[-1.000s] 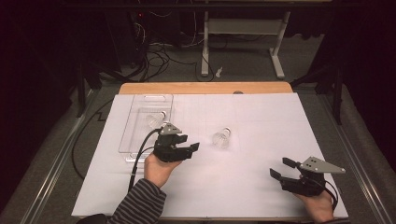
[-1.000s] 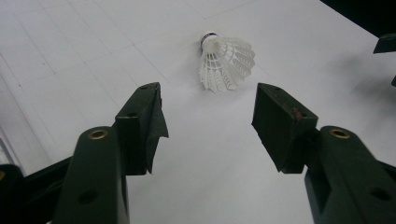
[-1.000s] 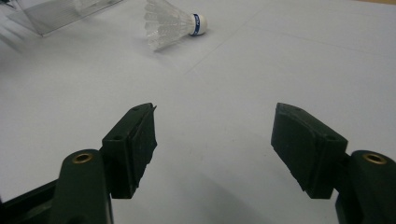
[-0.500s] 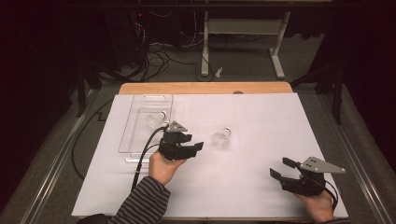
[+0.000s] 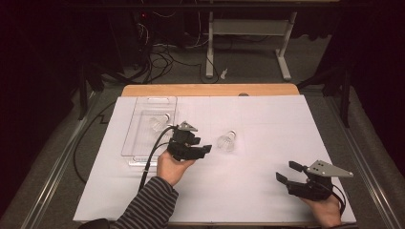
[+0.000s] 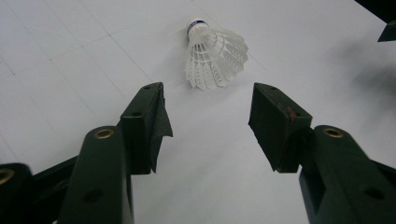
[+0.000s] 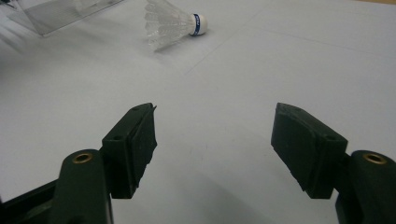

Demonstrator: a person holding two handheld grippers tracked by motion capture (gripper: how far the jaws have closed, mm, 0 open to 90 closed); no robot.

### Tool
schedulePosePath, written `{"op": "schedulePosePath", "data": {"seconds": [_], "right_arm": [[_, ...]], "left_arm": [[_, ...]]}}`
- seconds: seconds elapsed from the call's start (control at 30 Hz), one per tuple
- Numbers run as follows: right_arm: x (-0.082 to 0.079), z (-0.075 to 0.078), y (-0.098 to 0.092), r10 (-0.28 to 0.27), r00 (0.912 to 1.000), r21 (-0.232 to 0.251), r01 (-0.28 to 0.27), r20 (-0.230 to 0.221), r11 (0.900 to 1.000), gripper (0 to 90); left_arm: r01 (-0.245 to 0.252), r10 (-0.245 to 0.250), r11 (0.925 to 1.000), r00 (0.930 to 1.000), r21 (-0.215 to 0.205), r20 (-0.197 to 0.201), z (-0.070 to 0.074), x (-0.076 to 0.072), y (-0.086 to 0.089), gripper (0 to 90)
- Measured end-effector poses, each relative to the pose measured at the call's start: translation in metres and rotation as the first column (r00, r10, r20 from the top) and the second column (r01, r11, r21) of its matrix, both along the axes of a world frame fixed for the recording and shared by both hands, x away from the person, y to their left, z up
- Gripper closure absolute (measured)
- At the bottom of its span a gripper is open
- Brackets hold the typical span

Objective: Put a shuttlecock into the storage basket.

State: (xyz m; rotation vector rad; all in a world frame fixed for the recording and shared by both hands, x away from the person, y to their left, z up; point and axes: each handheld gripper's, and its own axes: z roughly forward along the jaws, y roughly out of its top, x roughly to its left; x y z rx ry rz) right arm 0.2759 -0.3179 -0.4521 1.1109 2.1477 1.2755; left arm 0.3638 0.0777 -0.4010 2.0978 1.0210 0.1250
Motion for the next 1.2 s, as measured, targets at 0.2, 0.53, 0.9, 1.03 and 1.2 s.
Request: {"op": "schedulePosePath", "data": {"seconds": [0.2,0.53,0.9,1.03,1.2], "right_arm": [[0.0,0.0,0.0,0.0,1.0,-0.001,0.0,0.0,1.0,31.3],[0.0,0.0,0.0,0.002,1.0,-0.002,-0.002,0.002,1.0,31.4],[0.0,0.0,0.0,0.003,1.0,-0.002,-0.003,0.0,1.0,31.3],[0.0,0.0,0.0,0.002,1.0,-0.002,-0.002,0.0,1.0,31.4],[0.0,0.0,0.0,0.003,1.0,-0.002,-0.003,0.001,1.0,31.4]], "left_arm": [[0.008,-0.007,0.9996,0.9996,0.029,-0.026,0.0,0.005,-0.007,47.7],[0.037,-0.032,0.9952,0.9981,0.091,-0.053,0.001,0.011,-0.018,48.8],[0.056,-0.047,0.9917,0.9953,0.116,-0.085,-0.002,0.016,-0.024,48.9],[0.059,-0.047,0.9909,0.9943,0.121,-0.095,-0.001,0.019,-0.026,48.9],[0.056,-0.042,0.9894,0.993,0.133,-0.11,-0.001,0.022,-0.029,48.7]]}}
